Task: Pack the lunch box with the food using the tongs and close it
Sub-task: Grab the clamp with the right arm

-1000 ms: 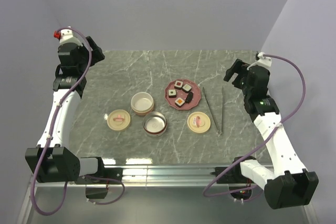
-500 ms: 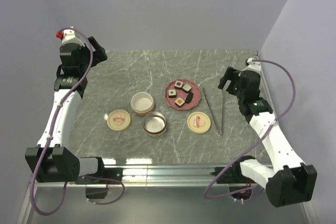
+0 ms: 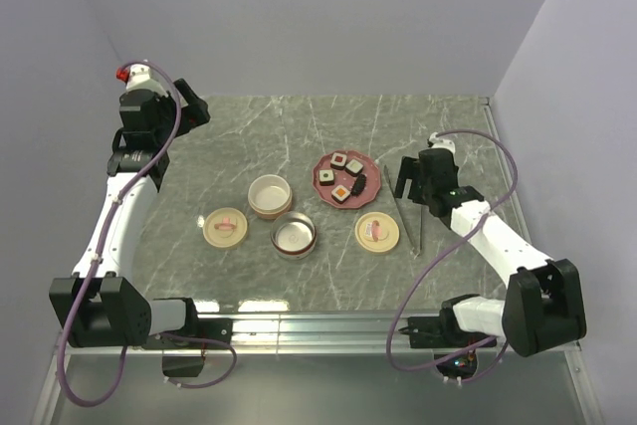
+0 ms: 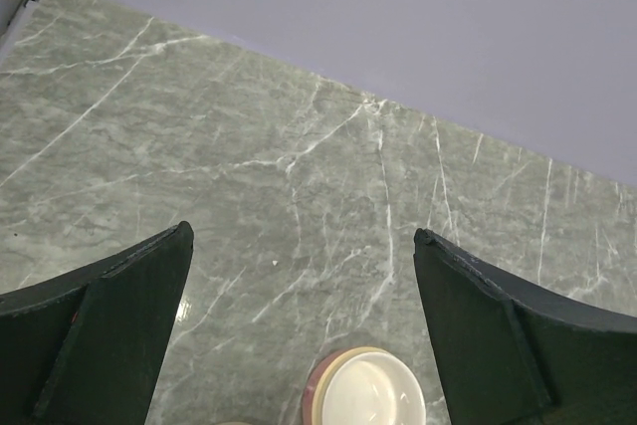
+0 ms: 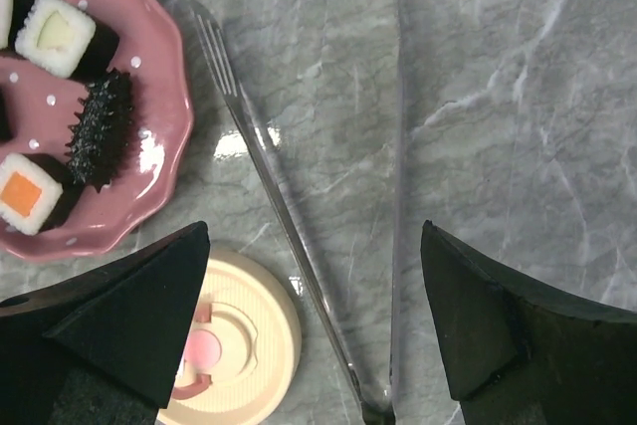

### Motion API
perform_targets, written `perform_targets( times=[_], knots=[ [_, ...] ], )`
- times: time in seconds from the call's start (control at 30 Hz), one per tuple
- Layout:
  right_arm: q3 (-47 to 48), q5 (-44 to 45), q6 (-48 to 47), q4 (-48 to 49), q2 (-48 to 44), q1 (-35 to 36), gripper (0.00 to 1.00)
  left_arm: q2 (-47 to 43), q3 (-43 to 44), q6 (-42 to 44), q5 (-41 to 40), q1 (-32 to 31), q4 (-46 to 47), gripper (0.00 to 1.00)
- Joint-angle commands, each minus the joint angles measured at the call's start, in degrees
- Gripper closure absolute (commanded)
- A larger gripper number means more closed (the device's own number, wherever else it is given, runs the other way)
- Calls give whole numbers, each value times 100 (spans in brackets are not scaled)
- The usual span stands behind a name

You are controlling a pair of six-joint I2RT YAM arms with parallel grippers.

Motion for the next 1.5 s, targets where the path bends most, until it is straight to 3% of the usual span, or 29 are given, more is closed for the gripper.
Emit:
perform_targets(
  times=[0.0, 0.23, 1.47],
  knots=[
    [-172, 229, -70, 21, -56, 160, 7, -246, -101, -101, 197, -25, 312, 1],
    [-252, 185, 26, -189, -47, 257, 6, -316, -294, -128, 398, -25, 408, 1],
    [653, 107, 360, -990, 1754, 240, 5, -395, -523, -172, 443, -25, 567, 1]
  ],
)
